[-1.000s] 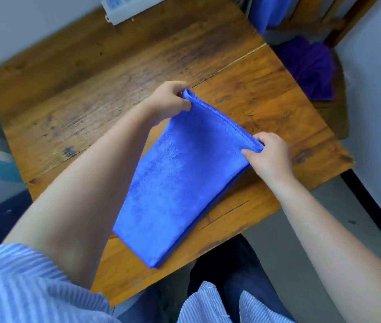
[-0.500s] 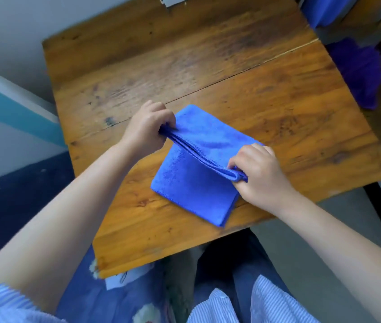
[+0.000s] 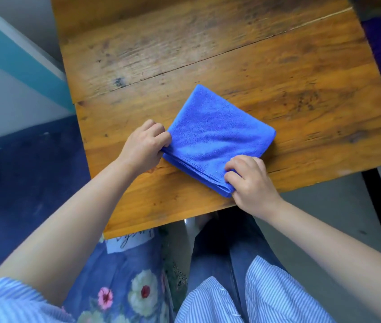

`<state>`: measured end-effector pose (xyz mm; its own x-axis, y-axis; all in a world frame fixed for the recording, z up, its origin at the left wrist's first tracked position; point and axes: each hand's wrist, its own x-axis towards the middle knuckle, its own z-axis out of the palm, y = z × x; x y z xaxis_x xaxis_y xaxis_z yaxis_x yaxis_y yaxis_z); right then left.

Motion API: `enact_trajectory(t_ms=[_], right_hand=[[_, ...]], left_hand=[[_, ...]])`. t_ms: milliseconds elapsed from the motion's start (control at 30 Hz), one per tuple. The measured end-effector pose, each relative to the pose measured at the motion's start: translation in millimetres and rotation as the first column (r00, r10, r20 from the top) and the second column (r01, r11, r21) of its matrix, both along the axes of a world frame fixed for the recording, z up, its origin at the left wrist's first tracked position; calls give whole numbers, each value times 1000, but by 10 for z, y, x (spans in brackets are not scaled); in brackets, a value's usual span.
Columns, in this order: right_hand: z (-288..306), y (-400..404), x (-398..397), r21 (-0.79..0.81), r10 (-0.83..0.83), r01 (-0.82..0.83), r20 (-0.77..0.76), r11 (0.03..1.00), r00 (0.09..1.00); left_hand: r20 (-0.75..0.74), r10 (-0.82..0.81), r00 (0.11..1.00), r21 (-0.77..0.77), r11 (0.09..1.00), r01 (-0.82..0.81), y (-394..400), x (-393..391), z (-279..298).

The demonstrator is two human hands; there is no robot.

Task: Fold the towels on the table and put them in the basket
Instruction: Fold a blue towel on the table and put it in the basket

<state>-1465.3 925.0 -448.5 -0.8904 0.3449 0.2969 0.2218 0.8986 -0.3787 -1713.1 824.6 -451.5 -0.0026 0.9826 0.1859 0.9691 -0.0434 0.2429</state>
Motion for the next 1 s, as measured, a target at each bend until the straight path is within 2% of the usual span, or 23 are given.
enact_trajectory(t_ms=[167, 267, 400, 467, 533, 600, 667, 733, 800, 900, 1000], right_hand=[[-88, -68, 33, -12, 54, -54, 1, 998, 999], [-195, -90, 104, 3, 97, -98, 70, 995, 993], [-210, -47, 224, -23, 174, -172, 161, 985, 971], [-121, 29, 264, -73, 196, -188, 127, 979, 972], [-44, 166, 244, -87, 159, -154, 46, 984, 986], [16, 358, 112, -69, 101, -102, -17, 992, 995], [46, 567, -114, -23, 75, -75, -20, 997, 997], [53, 738, -414, 39, 78, -82, 80, 996, 994], [51, 853, -724, 104, 148, -174, 217, 979, 965], [67, 922, -1083, 96, 278, -362, 473, 927, 836], [34, 963, -1231, -14, 319, -408, 649, 913, 691]], left_hand=[[-54, -4, 999, -70, 998, 0, -68, 14, -26], [-94, 30, 995, -141, 989, -43, -121, 54, -50], [-71, 102, 992, -236, 965, -117, -195, 139, -28], [-27, 194, 981, -200, 960, -195, -252, 223, -12], [32, 346, 938, -140, 930, -339, -288, 367, -5], [115, 507, 854, -89, 862, -499, -229, 586, 7], [127, 640, 758, -118, 768, -629, -68, 857, 15], [117, 730, 673, -242, 678, -694, 102, 1087, 12], [97, 783, 614, -386, 598, -702, 200, 1233, -53], [-2, 796, 605, -487, 528, -696, 240, 1284, -179], [-40, 804, 593, -461, 512, -725, 238, 1275, -248]])
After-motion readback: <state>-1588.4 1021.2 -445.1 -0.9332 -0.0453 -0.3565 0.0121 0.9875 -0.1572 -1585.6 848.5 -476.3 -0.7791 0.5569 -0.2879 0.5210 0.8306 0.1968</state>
